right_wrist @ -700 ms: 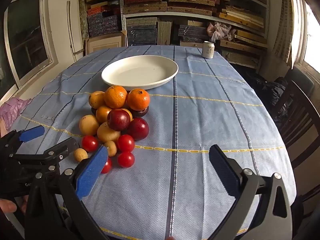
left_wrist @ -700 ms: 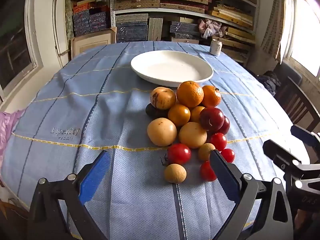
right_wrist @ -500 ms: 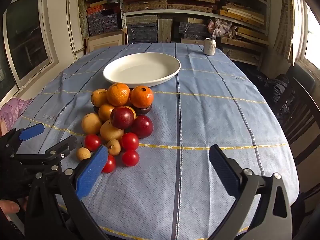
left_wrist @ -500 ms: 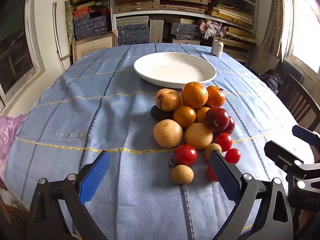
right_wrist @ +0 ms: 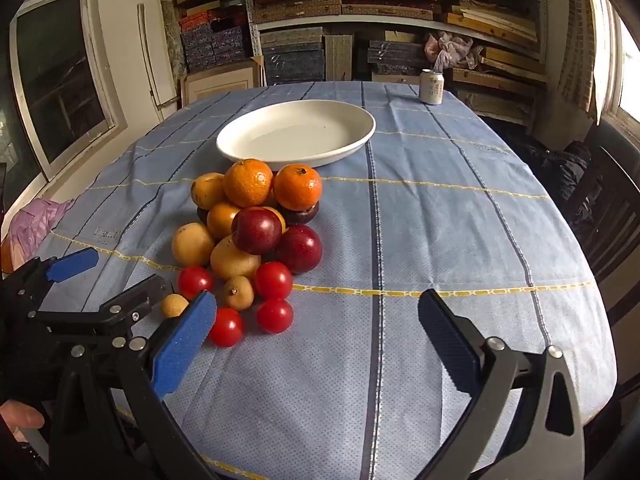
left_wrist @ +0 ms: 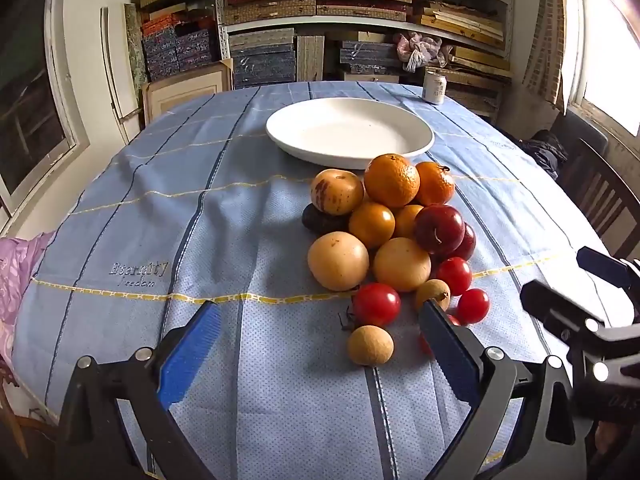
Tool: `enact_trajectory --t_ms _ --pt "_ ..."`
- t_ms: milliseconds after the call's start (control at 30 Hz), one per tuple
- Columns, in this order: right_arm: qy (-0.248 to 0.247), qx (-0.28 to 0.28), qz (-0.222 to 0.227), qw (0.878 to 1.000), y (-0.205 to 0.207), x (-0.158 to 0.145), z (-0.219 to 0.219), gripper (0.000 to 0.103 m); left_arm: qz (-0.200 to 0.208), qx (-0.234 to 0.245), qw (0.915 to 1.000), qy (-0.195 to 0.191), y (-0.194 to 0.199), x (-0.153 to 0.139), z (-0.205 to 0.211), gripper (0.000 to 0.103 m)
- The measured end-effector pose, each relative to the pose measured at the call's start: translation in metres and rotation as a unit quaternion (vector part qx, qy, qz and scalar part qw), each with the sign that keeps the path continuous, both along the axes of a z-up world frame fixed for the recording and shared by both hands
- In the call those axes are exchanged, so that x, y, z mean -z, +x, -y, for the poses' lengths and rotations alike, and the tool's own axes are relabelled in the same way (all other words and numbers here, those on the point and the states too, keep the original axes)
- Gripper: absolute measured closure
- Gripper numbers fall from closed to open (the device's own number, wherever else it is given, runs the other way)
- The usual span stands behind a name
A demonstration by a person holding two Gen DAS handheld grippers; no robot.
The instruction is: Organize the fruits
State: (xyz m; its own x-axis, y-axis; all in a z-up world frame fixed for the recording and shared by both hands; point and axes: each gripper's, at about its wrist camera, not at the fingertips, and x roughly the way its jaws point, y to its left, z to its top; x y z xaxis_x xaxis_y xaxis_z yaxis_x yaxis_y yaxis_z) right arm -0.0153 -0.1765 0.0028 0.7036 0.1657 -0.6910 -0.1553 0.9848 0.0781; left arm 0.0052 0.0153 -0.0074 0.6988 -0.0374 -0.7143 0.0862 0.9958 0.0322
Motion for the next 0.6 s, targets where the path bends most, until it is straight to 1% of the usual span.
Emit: enact_trajectory --t_ms 100,200,300,400,500,600 --pt "-0.02 0.005 0.017 1.0 -0.0049 0.0008 -0.0048 0.004 0.0 -0.001 1.0 0.004 0.0009 0.0008 0.0001 0.003" --pt "-0.018 0.001 0.022 1.0 -0.0064 0.0002 -0.0046 0.004 -0.001 -0.001 1.0 0.007 0.0027 0.002 0.0011 0.003" --pt "-0.02 0.022 0.015 0.999 -0.0053 0.0004 -0.0019 0.004 0.001 0.0 0.9999 0.014 0.0034 0.0026 0.003 0.003" --pt "-0.012 0.013 0.007 1.0 -0.0061 0.002 -0.0013 0.004 0.009 0.002 0.9996 0.027 0.0023 0.0026 0.0064 0.003" --pt "-0.013 0.013 0.011 1.0 -0.0079 0.0027 -0.0018 0.004 0.016 0.005 0.9995 0.027 0.0008 0.0023 0.0077 0.003" --pt "-0.013 0.011 0.027 1.0 -0.009 0.0018 -0.0013 0.004 0.017 0.017 0.9996 0.016 0.001 0.004 0.0062 0.003"
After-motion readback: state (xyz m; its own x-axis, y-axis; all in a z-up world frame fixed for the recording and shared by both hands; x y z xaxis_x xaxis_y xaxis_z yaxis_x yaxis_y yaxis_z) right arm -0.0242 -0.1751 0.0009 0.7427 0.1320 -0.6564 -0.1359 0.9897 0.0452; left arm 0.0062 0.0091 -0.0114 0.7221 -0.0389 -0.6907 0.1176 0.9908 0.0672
